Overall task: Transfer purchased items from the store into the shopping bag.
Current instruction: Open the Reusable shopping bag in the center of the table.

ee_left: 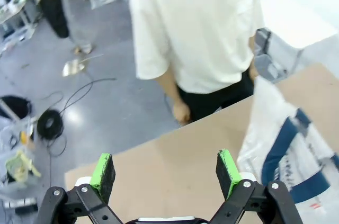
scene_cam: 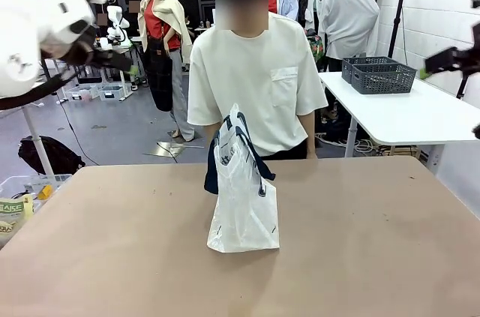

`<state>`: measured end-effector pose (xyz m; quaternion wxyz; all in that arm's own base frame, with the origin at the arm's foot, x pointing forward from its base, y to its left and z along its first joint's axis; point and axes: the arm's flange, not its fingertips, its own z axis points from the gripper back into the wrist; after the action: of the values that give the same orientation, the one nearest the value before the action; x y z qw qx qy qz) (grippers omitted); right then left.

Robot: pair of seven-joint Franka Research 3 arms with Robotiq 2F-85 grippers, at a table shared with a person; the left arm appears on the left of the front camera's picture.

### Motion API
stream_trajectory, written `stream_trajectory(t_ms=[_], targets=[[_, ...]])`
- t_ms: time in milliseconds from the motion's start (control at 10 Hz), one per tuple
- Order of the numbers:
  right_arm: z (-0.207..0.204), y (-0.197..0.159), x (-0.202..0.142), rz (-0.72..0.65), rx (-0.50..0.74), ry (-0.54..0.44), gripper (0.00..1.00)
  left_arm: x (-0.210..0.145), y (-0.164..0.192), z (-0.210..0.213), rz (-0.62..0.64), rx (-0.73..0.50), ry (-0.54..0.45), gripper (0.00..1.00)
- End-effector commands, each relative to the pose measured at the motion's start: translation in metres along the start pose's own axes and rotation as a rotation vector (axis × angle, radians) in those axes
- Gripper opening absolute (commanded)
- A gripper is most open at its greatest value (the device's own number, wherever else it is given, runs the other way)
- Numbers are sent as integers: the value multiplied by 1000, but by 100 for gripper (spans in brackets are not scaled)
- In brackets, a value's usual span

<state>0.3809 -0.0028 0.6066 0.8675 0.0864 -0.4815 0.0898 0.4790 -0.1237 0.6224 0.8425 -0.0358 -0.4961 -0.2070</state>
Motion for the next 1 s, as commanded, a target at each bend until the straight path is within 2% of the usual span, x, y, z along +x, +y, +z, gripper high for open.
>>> stream_trajectory(t_ms=[0, 100, 200, 300, 500, 600, 700, 900], targets=[[-14, 37, 11, 148, 191, 34, 100, 22, 7, -30, -4, -119, 8, 100], [-20, 67, 15, 225, 218, 68, 100, 30, -9, -40, 19, -176, 3, 100], [-27, 80, 16, 256, 173, 86, 100, 28, -19, -42, 21, -162, 35, 100], [-5, 71, 13, 149, 161, 36, 100, 24, -33, -29, -1, -100, -8, 100], [-5, 71, 13, 149, 161, 36, 100, 24, -33, -29, -1, -100, -8, 100], [-12, 88, 14, 191, 176, 62, 100, 27, -40, -39, 12, -129, 3, 100], [-11, 85, 1, 176, 192, 95, 100, 21, -38, -39, 58, -146, -3, 100], [-28, 124, 15, 241, 163, 170, 100, 56, -51, -69, 102, -230, -18, 100]])
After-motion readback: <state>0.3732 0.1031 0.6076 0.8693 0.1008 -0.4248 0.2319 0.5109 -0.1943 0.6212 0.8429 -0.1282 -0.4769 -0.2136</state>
